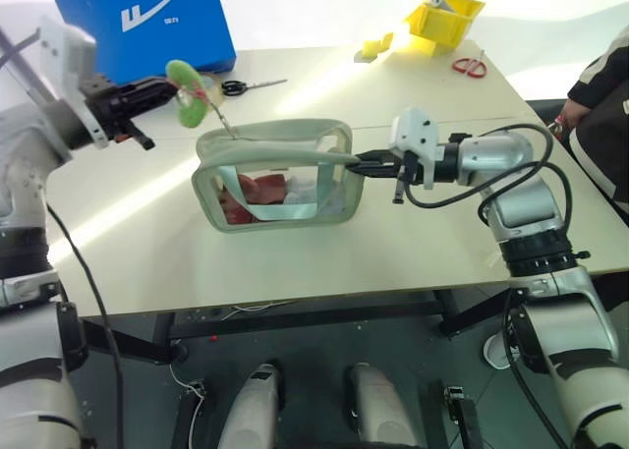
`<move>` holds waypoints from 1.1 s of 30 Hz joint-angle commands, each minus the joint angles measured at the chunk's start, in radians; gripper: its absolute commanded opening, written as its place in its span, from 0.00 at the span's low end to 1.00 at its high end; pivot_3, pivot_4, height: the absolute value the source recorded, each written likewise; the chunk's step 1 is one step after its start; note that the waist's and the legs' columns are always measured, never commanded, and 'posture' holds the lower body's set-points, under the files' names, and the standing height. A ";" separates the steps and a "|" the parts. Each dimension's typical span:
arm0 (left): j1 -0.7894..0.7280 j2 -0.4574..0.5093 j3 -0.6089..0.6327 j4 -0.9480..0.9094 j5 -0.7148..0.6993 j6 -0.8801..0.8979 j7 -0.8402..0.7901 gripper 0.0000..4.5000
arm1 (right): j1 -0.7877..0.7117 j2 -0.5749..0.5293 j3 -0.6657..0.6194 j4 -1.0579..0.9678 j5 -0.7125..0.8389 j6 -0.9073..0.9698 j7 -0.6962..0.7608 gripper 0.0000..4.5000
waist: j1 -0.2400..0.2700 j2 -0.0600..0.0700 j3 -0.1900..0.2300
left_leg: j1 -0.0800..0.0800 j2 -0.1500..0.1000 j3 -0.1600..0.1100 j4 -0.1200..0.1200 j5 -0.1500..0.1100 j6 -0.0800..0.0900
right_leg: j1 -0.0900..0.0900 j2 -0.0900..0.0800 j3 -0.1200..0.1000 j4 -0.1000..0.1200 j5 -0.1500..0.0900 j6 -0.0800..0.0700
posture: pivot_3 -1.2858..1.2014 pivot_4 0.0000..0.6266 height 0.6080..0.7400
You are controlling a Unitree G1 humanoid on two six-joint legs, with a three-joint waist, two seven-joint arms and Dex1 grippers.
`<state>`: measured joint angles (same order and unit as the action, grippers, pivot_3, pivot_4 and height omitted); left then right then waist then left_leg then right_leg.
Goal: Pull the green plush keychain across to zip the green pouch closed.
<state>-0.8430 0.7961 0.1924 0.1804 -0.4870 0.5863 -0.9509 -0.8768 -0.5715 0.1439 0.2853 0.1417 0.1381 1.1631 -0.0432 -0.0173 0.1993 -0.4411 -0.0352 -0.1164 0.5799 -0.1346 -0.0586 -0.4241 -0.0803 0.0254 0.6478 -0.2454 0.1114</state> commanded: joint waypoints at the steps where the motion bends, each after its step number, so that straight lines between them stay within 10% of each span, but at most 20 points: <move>1: 0.027 -0.022 -0.084 -0.097 0.029 -0.010 -0.014 0.00 | -0.033 0.002 -0.013 -0.019 0.002 -0.015 -0.012 0.00 | -0.001 0.000 0.000 | 0.000 0.000 0.000 0.000 0.000 0.000 | 0.000 0.000 0.000 0.000 0.000 0.000 | 0.52 0.24 1.00; 4: 0.044 -0.028 -0.127 -0.086 0.075 -0.042 -0.012 0.00 | -0.031 0.002 -0.014 -0.027 0.002 -0.011 -0.014 0.00 | -0.005 0.000 0.000 | 0.000 0.000 0.000 0.000 0.000 0.000 | 0.000 0.000 0.000 0.000 0.000 0.000 | 0.52 0.24 1.00; 7: 0.048 -0.023 -0.127 -0.064 0.085 -0.060 -0.026 0.21 | -0.027 -0.001 -0.015 -0.028 0.000 -0.016 -0.017 0.00 | -0.005 0.000 0.000 | 0.000 0.000 0.000 0.000 0.000 0.000 | 0.000 0.000 0.000 0.000 0.000 0.000 | 0.52 0.24 1.00; 14: -0.011 0.040 -0.038 -0.061 0.036 0.018 -0.032 0.99 | -0.023 0.001 -0.012 -0.028 0.002 -0.014 -0.020 0.00 | -0.003 0.000 0.000 | 0.000 0.000 0.000 0.000 0.000 0.000 | 0.000 0.000 0.000 0.000 0.000 0.000 | 0.52 0.24 1.00; 22: 0.192 0.187 0.062 -0.237 -0.080 0.173 -0.114 0.99 | -0.024 0.000 -0.011 -0.023 0.002 -0.022 -0.017 0.00 | -0.011 0.000 0.000 | 0.000 0.000 0.000 -0.001 0.000 0.000 | 0.000 0.000 0.000 0.000 0.000 0.000 | 0.52 0.24 1.00; 31: 0.319 0.125 0.015 -0.237 -0.001 0.069 -0.028 0.99 | -0.021 -0.001 -0.007 -0.037 0.006 -0.009 -0.013 0.00 | -0.001 0.000 0.000 | 0.000 0.001 0.000 -0.001 0.000 0.000 | 0.000 0.000 0.000 0.000 -0.001 -0.001 | 0.52 0.24 1.00; 33: 0.314 0.114 0.004 -0.211 0.012 0.045 -0.032 0.82 | -0.015 -0.004 -0.007 -0.048 0.008 -0.003 -0.012 0.00 | -0.001 0.000 0.000 | 0.000 0.001 0.000 -0.001 0.000 0.000 | 0.000 0.000 0.000 0.000 -0.001 -0.001 | 0.52 0.24 1.00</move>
<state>-0.5122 0.9100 0.1898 -0.0374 -0.4876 0.6630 -0.9873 -0.8768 -0.5687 0.1489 0.2823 0.1385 0.1344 1.1494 -0.0444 -0.0173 0.1995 -0.4407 -0.0347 -0.1167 0.5792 -0.1346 -0.0586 -0.4242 -0.0801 0.0254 0.6476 -0.2459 0.1109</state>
